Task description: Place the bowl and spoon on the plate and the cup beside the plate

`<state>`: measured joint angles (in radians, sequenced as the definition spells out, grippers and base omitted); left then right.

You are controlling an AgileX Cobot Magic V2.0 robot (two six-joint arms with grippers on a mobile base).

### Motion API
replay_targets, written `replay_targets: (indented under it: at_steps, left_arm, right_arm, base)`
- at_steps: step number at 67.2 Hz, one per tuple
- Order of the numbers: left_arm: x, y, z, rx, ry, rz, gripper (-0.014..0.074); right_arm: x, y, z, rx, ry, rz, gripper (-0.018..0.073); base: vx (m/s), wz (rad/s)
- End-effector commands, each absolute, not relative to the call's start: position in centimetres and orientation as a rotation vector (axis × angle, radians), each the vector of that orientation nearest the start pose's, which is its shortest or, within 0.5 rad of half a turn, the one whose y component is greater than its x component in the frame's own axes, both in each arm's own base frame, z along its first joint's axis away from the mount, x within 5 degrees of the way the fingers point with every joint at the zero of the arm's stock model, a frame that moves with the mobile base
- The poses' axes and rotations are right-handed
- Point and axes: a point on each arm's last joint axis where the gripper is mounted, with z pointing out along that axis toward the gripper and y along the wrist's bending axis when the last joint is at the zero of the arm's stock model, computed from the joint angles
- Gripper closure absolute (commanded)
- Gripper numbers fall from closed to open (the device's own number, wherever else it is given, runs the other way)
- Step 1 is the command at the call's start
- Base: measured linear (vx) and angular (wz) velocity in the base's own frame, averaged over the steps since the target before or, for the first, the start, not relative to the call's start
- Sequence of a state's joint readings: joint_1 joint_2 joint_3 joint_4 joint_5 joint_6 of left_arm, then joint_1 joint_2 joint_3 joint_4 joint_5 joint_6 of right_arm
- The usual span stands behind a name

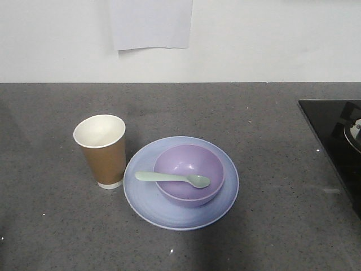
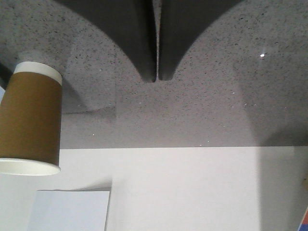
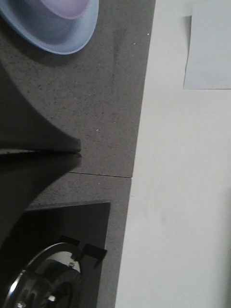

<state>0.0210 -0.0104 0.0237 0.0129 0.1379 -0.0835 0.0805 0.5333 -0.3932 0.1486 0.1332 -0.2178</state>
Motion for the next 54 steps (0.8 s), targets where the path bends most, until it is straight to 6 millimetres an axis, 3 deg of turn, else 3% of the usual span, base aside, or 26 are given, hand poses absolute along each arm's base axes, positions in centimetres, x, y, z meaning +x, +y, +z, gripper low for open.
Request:
replay_targets:
  at_steps: [1, 15, 17, 23, 43, 54]
  left_arm:
    - [5.5, 0.1, 20.6, -0.078, 1.531, -0.045, 0.0603]
    - [5.5, 0.1, 20.6, -0.078, 1.531, -0.045, 0.0603]
    - [5.5, 0.1, 20.6, -0.078, 1.531, -0.045, 0.0603]
    - [5.5, 0.1, 20.6, -0.078, 1.531, -0.045, 0.0603]
    - [5.5, 0.1, 20.6, -0.078, 1.531, -0.045, 0.0603]
    - [5.5, 0.1, 20.6, -0.078, 1.531, -0.045, 0.0603]
  right_arm:
    - [10.4, 0.8, 28.4, -0.138, 1.628, -0.011, 0.0566]
    - [7.9, 0.6, 23.6, -0.243, 1.603, -0.116, 0.0566]
    - [7.0, 0.6, 21.9, -0.211, 1.573, -0.087, 0.0566]
    - [6.7, 0.6, 20.8, -0.199, 1.559, -0.071, 0.0566]
    - [6.0, 0.5, 20.4, -0.172, 1.483, -0.056, 0.0566]
    - [5.7, 0.1, 20.6, -0.057, 1.45, -0.043, 0.0566]
  base:
    - [0.0, 0.0]
    - [0.0, 0.0]
    - [0.0, 0.0]
    - [0.0, 0.0]
    - [0.0, 0.0]
    - [0.0, 0.0]
